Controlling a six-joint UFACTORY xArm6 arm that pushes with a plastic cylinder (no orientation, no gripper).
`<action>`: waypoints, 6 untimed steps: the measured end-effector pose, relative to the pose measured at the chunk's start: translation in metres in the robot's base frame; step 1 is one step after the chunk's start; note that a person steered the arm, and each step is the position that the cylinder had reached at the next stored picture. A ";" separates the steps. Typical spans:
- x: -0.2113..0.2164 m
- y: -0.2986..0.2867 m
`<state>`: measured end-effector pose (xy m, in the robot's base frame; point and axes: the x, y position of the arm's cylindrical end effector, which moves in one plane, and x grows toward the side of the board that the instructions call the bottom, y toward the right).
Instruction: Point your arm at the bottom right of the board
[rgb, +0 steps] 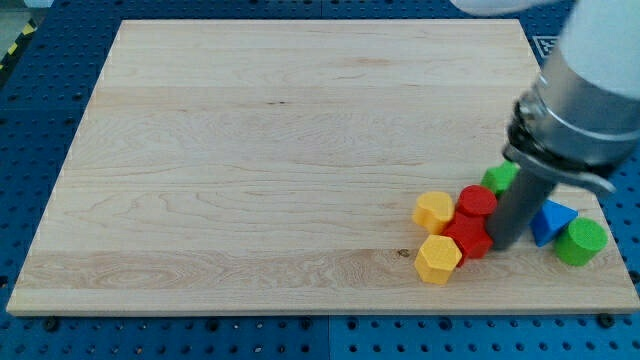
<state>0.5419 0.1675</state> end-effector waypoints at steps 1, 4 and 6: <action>-0.023 -0.011; 0.076 0.018; 0.076 0.113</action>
